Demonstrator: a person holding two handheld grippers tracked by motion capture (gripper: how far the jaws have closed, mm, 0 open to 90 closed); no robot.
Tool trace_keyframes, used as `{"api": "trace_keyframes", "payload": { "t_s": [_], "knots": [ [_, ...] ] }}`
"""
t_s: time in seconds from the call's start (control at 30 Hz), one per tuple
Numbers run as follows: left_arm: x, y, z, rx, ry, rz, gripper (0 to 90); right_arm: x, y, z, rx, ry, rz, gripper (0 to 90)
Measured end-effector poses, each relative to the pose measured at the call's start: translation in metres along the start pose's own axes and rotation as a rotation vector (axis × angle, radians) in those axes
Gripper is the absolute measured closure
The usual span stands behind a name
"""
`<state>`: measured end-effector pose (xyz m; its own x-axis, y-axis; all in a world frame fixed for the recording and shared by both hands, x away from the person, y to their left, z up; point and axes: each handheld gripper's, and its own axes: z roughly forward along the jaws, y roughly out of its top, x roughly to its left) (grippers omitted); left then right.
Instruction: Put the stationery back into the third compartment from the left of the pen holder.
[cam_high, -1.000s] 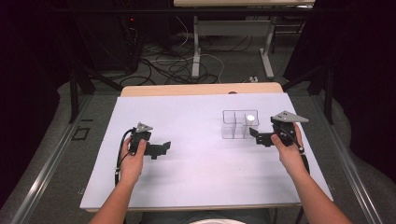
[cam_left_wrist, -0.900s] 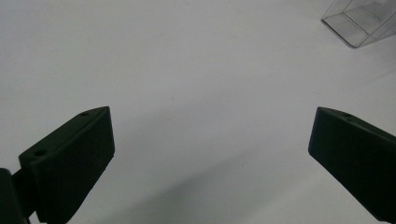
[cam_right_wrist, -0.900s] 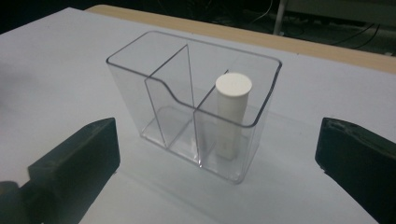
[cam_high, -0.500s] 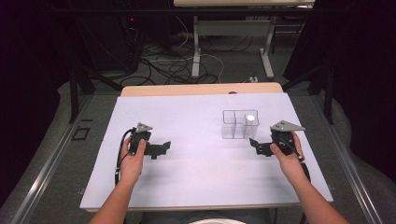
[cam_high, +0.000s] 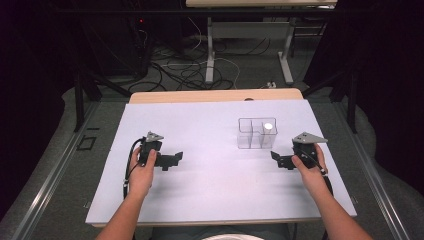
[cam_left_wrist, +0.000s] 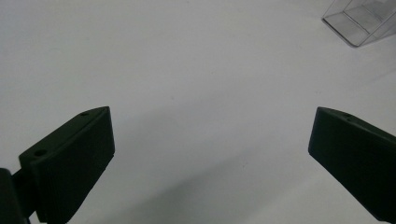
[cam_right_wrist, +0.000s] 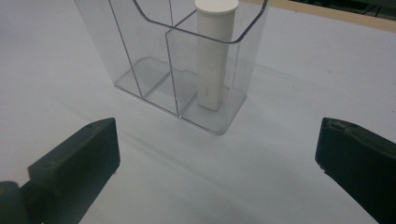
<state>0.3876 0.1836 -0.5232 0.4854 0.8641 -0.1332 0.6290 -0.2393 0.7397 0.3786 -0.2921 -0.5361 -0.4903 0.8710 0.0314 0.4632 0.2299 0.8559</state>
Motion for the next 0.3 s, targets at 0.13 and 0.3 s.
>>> {"api": "trace_keyframes", "payload": {
  "t_s": [0.13, 0.3],
  "knots": [
    [-0.0007, 0.0001, 0.0006, -0.003, -0.002, 0.001, 0.5, -0.0019, -0.0023, 0.0021, 0.009, -0.002, 0.008, 0.0],
    [-0.0002, 0.0001, 0.0014, 0.005, -0.003, 0.010, 0.5, -0.0041, -0.0038, 0.0031, 0.019, -0.003, 0.020, 0.0]
  ]
}}
